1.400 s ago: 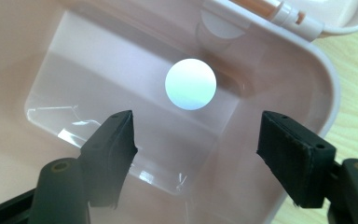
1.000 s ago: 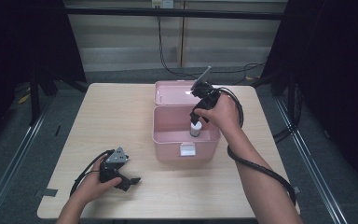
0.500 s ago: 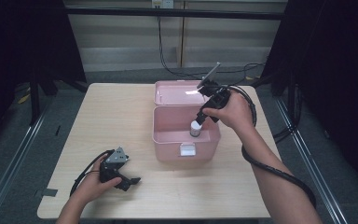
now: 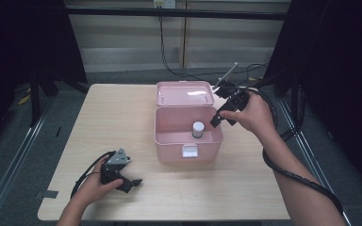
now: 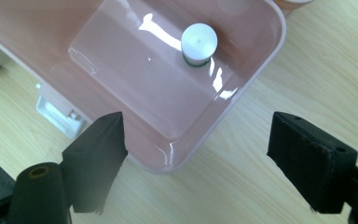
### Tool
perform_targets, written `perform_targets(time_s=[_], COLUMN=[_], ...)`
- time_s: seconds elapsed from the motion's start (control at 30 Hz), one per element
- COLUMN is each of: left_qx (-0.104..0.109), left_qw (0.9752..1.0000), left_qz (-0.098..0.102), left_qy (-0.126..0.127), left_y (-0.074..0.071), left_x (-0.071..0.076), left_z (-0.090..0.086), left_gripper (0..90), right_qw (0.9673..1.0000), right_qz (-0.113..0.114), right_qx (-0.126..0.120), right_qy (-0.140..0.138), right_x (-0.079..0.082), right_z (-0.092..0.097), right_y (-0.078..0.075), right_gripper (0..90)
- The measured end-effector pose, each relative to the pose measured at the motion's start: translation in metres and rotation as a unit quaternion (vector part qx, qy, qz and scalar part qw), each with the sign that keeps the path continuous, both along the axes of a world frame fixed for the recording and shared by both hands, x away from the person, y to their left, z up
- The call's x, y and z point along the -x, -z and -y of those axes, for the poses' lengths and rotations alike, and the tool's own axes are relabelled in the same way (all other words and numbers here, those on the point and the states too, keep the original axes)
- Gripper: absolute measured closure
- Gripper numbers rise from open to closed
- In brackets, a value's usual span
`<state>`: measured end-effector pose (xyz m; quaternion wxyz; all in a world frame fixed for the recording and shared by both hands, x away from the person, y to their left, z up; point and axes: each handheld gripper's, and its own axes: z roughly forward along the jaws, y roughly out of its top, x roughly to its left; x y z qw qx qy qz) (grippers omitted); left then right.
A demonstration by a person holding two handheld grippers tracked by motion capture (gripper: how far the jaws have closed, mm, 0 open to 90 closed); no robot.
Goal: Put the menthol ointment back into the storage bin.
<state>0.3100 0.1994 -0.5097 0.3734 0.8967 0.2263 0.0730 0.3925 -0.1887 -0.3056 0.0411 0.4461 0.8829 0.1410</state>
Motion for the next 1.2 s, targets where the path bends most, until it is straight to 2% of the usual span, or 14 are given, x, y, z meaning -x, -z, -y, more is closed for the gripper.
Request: perform_targets(time_s=[0.23, 0.47, 0.93, 1.2], left_qx=[-0.001, 0.000, -0.001, -0.001], left_qw=[1.0000, 1.0000, 1.0000, 1.0000], left_qz=[0.001, 0.002, 0.004, 0.002], left_qy=[0.000, -0.001, -0.001, -0.001], left_y=[0.000, 0.000, 0.000, 0.000], left_x=[0.000, 0.000, 0.000, 0.001], left_z=[0.000, 0.000, 0.001, 0.001], left_gripper=[0.0, 0.0, 0.0, 0.0], right_qw=[0.9999, 0.9999, 0.9997, 0.9987], right_qz=[0.004, 0.003, -0.007, -0.019], right_qx=[0.008, 0.002, 0.006, 0.021], right_qy=[-0.007, -0.009, -0.024, -0.043], right_x=[0.011, 0.021, 0.037, 0.045], right_z=[0.013, 0.030, 0.061, 0.068], right_y=[-0.008, -0.010, 0.008, 0.029], right_gripper=[17.5, 16.1, 15.4, 15.4])
